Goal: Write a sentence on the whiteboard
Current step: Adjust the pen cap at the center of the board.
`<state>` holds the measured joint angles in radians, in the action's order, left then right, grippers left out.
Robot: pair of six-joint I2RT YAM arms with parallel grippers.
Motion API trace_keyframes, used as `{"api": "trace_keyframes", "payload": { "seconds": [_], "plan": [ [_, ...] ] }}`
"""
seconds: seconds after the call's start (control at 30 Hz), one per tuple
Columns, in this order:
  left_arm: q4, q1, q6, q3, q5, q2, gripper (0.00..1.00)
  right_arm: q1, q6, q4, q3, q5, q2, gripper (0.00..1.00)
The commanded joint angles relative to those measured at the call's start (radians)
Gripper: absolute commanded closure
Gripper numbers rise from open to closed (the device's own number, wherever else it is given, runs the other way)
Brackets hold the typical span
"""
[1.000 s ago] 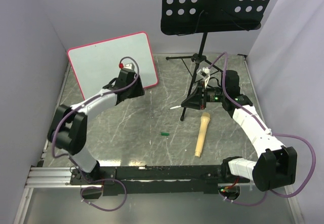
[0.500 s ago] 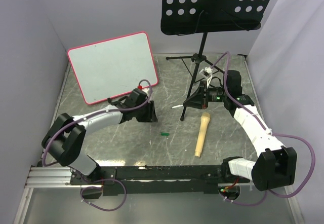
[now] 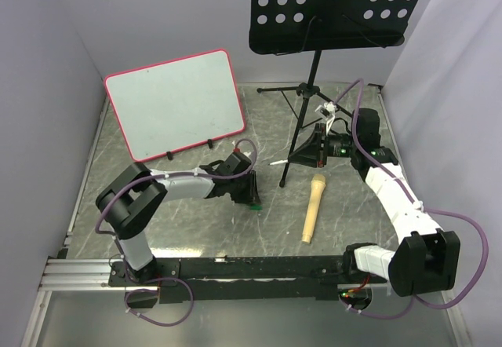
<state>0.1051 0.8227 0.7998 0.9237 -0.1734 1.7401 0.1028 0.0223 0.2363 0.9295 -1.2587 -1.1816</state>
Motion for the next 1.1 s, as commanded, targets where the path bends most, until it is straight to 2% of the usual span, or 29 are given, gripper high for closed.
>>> {"api": "trace_keyframes", "payload": {
  "seconds": [0.0,0.1,0.27,0.37,0.8,1.07],
  "plan": [
    [-0.01,0.024,0.032,0.026,-0.003,0.036,0.68,-0.012,0.007,-0.034,0.029,-0.041,0.033,1.0],
    [0.013,0.039,0.03,0.041,0.012,0.044,0.66,-0.014,0.005,-0.037,0.028,-0.042,0.034,1.0],
    [0.114,0.035,0.029,0.05,0.17,-0.005,0.57,-0.015,0.002,-0.04,0.025,-0.045,0.036,1.0],
    [0.139,0.026,0.019,0.052,0.235,-0.034,0.57,-0.015,0.001,-0.043,0.025,-0.047,0.034,1.0],
    [0.169,0.055,0.013,0.001,0.121,-0.051,0.66,-0.017,-0.012,-0.055,0.02,-0.053,0.031,1.0],
    [0.211,0.085,0.025,0.014,0.144,-0.051,0.65,-0.017,-0.019,-0.06,0.017,-0.053,0.028,1.0]
  ]
}}
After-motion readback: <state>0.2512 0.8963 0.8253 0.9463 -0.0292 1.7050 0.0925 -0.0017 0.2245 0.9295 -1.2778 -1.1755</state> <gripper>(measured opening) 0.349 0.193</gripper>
